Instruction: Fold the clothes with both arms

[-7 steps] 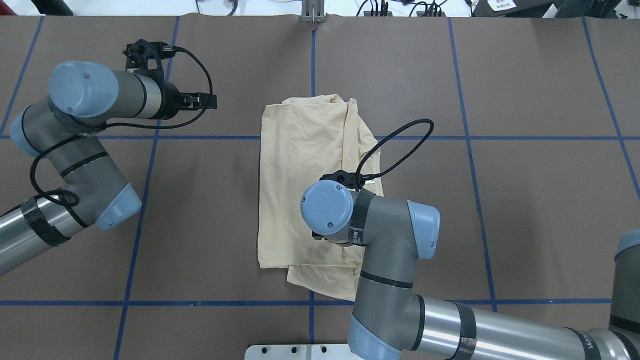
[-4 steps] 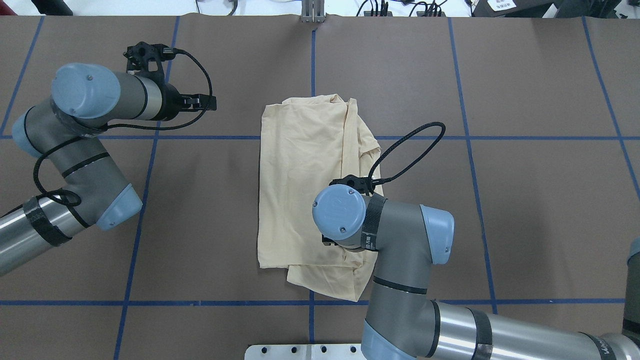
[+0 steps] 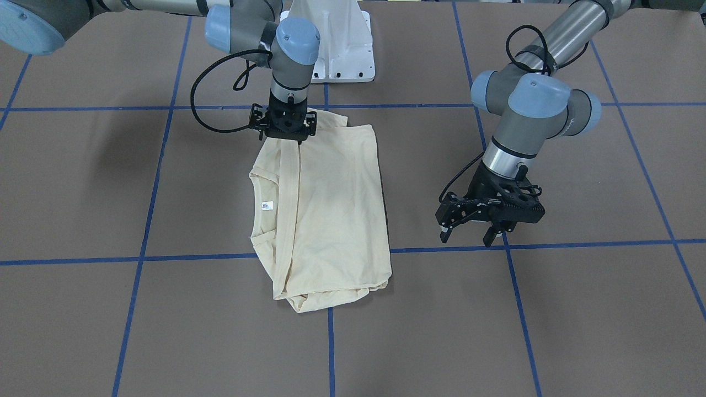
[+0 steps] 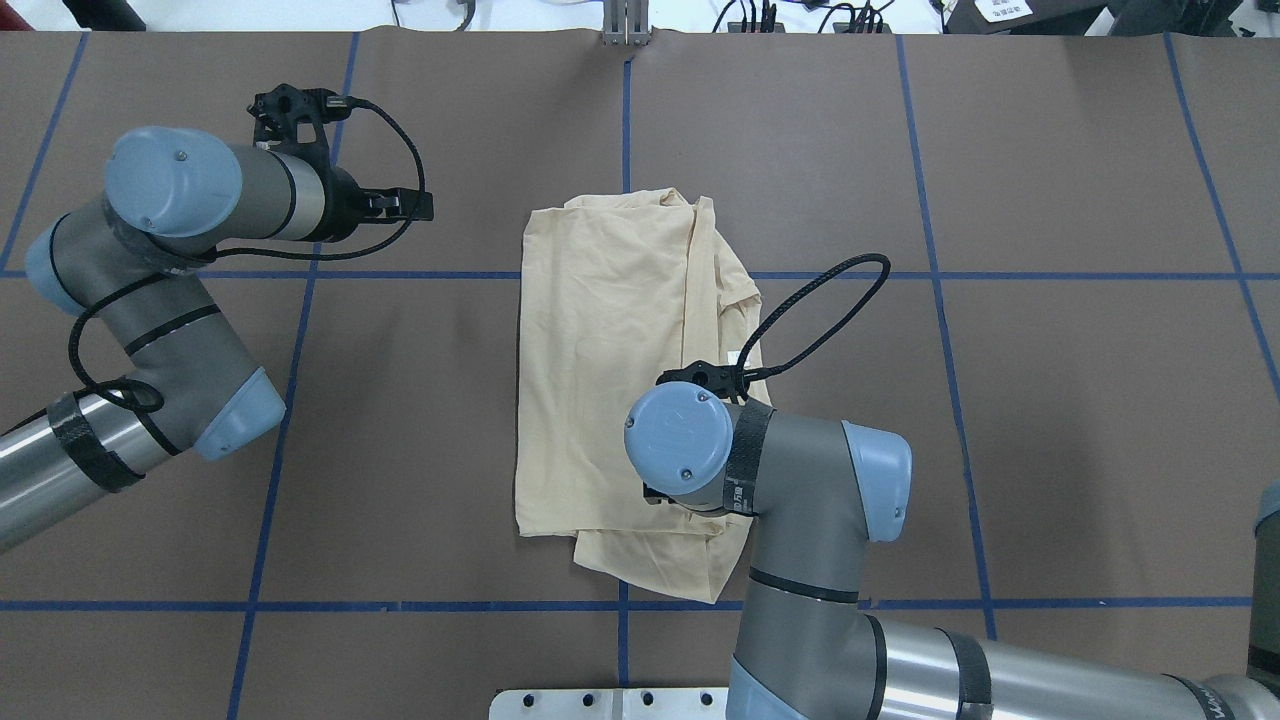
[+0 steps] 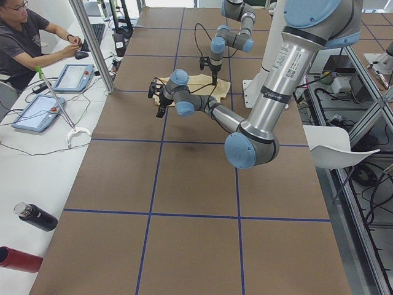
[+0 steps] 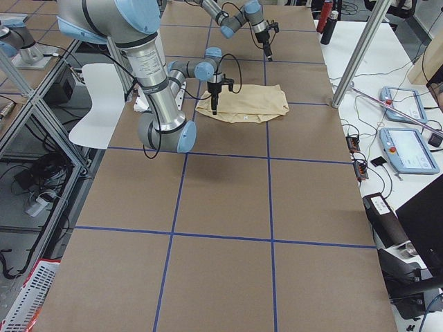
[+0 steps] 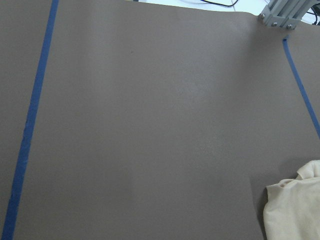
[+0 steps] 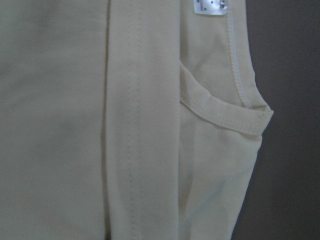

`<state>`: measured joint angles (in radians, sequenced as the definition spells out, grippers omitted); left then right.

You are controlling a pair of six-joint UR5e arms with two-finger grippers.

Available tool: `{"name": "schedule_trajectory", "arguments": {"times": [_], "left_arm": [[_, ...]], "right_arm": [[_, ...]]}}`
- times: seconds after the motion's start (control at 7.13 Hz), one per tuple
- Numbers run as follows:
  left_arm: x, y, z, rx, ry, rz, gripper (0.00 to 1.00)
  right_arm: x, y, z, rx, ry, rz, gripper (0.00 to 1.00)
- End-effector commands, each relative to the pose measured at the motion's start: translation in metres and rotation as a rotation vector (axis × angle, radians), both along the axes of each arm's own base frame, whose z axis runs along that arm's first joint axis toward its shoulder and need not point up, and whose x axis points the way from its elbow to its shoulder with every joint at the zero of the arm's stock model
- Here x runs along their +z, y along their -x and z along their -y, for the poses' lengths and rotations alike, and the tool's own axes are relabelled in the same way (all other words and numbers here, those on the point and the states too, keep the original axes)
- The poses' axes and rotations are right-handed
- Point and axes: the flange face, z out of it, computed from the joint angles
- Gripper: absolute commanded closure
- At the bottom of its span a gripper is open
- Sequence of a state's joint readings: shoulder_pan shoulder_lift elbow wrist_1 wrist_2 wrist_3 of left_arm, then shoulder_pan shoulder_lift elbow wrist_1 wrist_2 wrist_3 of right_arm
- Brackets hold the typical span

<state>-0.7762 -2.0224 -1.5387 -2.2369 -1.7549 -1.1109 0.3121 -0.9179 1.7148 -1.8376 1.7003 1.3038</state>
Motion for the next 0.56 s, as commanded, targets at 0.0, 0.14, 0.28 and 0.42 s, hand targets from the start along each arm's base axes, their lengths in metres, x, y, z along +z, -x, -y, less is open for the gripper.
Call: {"name": "schedule_trajectory", "arguments": {"times": [0.0,0.14,0.28,0.42], "left_arm": [[0.0003,-0.0004,0.0003,-0.001,0.002,0.0,0.0],[0.0003,-0.0004,0.0003,-0.001,0.002,0.0,0.0],[0.0003,-0.0004,0.0003,-0.001,0.002,0.0,0.0],[-0.0005,-0.0002,0.0001,-0.001,0.001,-0.001,0.0]], "right_arm": [[0.0031,0.0028,-0.0102,-0.025,-0.005,-0.003,0.0],[0.004,0.0037,-0.0123,-0.036,-0.009,-0.003,0.0],[0.0046,0.0054,-0.0149,-0.045,-0.011,-0.004,0.0],[0.0035,0.0052,-0.0161,-0.06,-0.019,-0.003,0.0]]}}
